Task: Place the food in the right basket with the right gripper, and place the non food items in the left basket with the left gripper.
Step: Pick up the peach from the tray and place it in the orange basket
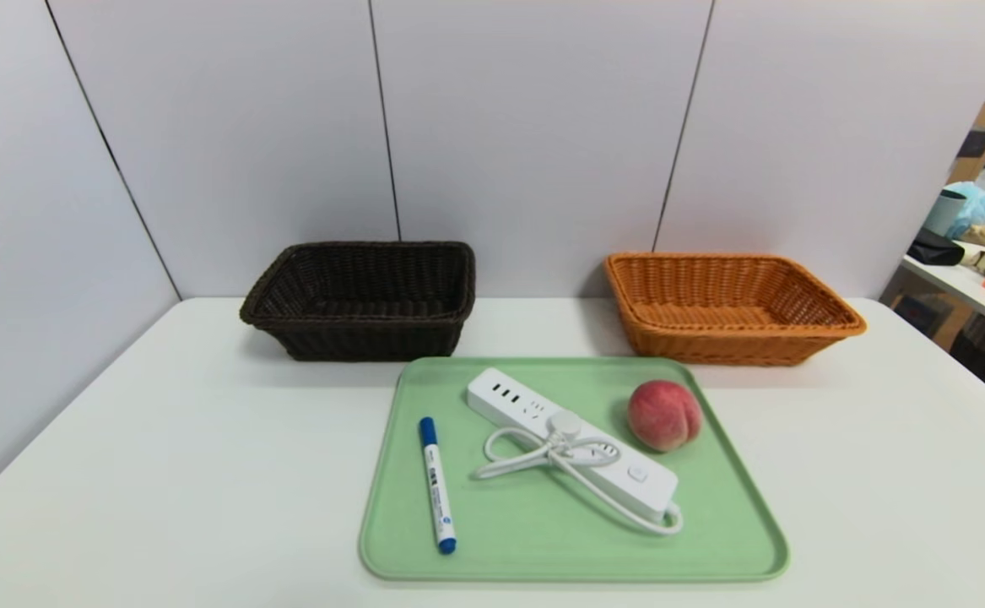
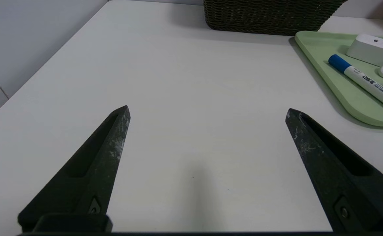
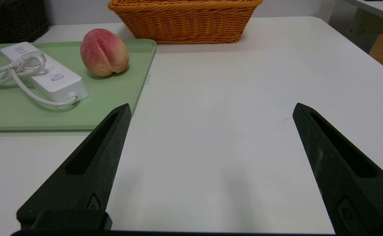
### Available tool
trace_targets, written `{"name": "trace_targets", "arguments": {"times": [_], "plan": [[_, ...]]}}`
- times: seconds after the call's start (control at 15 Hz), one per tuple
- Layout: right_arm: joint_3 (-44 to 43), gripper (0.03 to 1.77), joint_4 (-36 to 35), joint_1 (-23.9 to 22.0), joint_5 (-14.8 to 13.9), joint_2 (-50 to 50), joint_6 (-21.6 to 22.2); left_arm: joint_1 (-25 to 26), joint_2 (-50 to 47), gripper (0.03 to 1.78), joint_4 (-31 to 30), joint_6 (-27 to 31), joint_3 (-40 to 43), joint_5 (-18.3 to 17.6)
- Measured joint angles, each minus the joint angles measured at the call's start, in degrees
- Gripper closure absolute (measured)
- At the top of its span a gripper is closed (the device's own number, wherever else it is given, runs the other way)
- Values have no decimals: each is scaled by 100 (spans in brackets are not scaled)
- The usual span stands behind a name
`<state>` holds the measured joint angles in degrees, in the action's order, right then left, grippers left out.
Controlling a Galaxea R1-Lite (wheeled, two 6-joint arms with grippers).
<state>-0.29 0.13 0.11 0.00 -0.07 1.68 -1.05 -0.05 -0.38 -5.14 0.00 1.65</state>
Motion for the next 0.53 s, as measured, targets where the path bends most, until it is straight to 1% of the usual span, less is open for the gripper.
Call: {"name": "trace_targets", "arguments": {"times": [0.4, 0.53], "plan": [[-22, 10, 96, -4, 0, 0, -89, 0, 0, 12, -4, 0, 0, 6], [-50, 10, 195, -4, -10, 2, -100, 0, 0, 12, 30, 112, -27, 30]]}}
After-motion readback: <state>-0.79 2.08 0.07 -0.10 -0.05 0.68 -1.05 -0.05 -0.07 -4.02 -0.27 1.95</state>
